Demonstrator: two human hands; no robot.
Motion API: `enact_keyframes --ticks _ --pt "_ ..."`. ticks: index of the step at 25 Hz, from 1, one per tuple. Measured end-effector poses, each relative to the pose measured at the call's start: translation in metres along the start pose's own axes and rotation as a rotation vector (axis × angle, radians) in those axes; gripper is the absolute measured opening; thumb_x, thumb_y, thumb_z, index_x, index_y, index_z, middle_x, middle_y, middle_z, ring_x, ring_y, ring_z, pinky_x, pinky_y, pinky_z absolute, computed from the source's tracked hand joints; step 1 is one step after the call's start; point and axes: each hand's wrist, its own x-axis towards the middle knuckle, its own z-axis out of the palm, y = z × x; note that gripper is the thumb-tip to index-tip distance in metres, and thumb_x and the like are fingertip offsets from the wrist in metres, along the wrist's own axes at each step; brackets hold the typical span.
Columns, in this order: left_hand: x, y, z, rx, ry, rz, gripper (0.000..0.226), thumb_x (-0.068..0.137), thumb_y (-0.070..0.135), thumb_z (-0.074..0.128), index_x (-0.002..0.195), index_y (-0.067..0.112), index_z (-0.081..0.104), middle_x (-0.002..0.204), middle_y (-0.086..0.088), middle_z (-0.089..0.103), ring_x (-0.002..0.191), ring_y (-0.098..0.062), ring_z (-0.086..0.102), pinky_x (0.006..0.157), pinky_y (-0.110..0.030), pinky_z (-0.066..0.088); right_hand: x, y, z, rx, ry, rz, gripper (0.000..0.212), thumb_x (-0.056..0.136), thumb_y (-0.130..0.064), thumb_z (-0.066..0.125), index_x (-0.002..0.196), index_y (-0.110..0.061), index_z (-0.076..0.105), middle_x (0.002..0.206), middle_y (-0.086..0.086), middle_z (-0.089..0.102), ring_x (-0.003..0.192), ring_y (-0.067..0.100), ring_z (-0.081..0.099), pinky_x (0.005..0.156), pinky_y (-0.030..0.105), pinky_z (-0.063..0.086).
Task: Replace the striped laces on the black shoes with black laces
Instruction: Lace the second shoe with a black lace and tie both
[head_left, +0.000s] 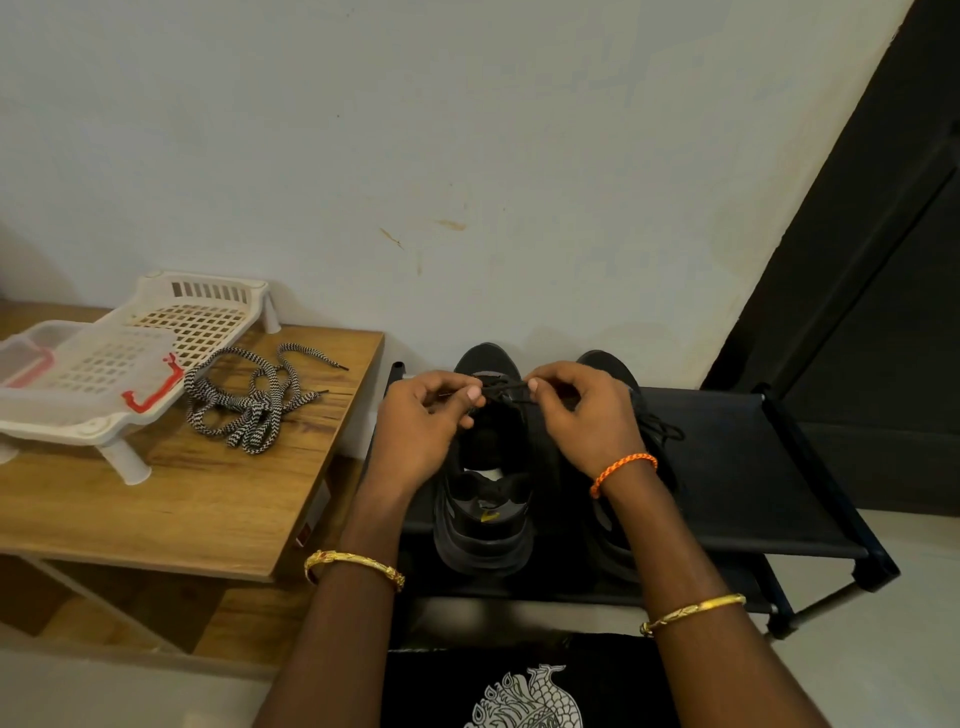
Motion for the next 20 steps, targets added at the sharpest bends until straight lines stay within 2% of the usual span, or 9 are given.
enact_keyframes --ticks 4,5,8,10,12,13,15,17,20 --pt "0.001 -0.003 0.005 0.148 0.144 -0.006 0.011 0.082 0.026 0.072 0.075 0.032 0.067 0.069 0.010 0.067 0.058 0.006 0.061 0.050 -0.005 0.042 0.000 0.004 0.002 -0.099 0.041 0.009 0.009 0.087 -0.012 0.059 0.088 -0.011 0.068 0.087 0.004 0.064 0.082 0.017 0.059 0.080 0.036 0.051" --pt "0.003 -0.003 0.006 0.165 0.135 0.005 0.009 0.081 0.027 0.073 0.074 0.031 0.068 0.067 0.011 0.066 0.058 0.007 0.060 0.050 -0.004 0.042 -0.001 0.004 0.003 -0.126 0.012 -0.012 0.008 0.085 -0.013 0.061 0.091 -0.013 0.067 0.092 0.001 0.060 0.087 0.018 0.058 0.083 0.038 0.050" --pt "0.003 -0.003 0.010 0.118 0.029 0.037 0.002 0.079 0.027 0.075 0.078 0.026 0.073 0.068 0.013 0.068 0.064 0.006 0.061 0.057 -0.006 0.045 -0.003 0.002 0.005 -0.118 -0.206 -0.100 0.026 0.081 -0.015 0.068 0.107 -0.020 0.066 0.108 -0.005 0.060 0.108 0.014 0.055 0.097 0.034 0.043" --pt "0.003 -0.004 0.012 0.083 -0.006 0.014 0.008 0.079 0.029 0.074 0.083 0.022 0.075 0.075 0.010 0.071 0.074 0.000 0.066 0.067 -0.014 0.052 -0.003 -0.001 0.008 0.009 -0.300 -0.073 0.025 0.085 -0.013 0.067 0.109 -0.019 0.069 0.103 -0.005 0.068 0.102 0.009 0.061 0.093 0.023 0.047" --pt "0.005 -0.007 0.011 0.044 0.013 -0.035 0.013 0.080 0.033 0.073 0.085 0.021 0.075 0.078 0.007 0.072 0.078 -0.006 0.068 0.071 -0.022 0.055 -0.003 0.001 0.010 0.101 -0.250 -0.011 0.018 0.086 -0.011 0.067 0.102 -0.017 0.073 0.088 -0.007 0.071 0.086 0.002 0.065 0.081 0.010 0.049" --pt "0.006 -0.010 0.010 0.052 0.032 -0.054 0.016 0.080 0.036 0.072 0.086 0.021 0.075 0.079 0.008 0.071 0.079 -0.006 0.068 0.070 -0.021 0.054 -0.001 0.004 0.009 0.112 -0.188 0.018 0.015 0.085 -0.011 0.067 0.098 -0.016 0.074 0.083 -0.008 0.070 0.080 -0.002 0.064 0.076 0.007 0.048" --pt "0.008 -0.017 0.007 0.183 0.034 -0.086 0.023 0.080 0.039 0.071 0.094 0.020 0.070 0.086 0.012 0.067 0.082 -0.002 0.062 0.071 -0.018 0.049 0.003 0.011 0.006 0.106 -0.063 0.093 0.010 0.085 -0.011 0.068 0.091 -0.013 0.075 0.076 -0.005 0.068 0.072 -0.001 0.062 0.072 0.009 0.048" --pt "0.009 -0.023 0.008 0.396 -0.015 -0.100 0.029 0.083 0.030 0.071 0.109 0.018 0.066 0.097 0.008 0.064 0.087 -0.004 0.057 0.079 -0.021 0.048 0.006 0.018 0.003 0.112 0.021 0.179 0.006 0.084 -0.013 0.068 0.086 -0.011 0.074 0.074 0.000 0.068 0.069 0.007 0.061 0.068 0.014 0.048" --pt "0.011 -0.025 0.013 0.535 -0.028 -0.088 0.029 0.087 0.020 0.066 0.116 0.017 0.066 0.102 0.002 0.067 0.087 -0.008 0.056 0.084 -0.026 0.050 0.006 0.022 0.007 0.099 0.034 0.241 0.005 0.082 -0.014 0.069 0.080 -0.012 0.073 0.069 -0.002 0.065 0.062 0.002 0.056 0.062 0.011 0.045"
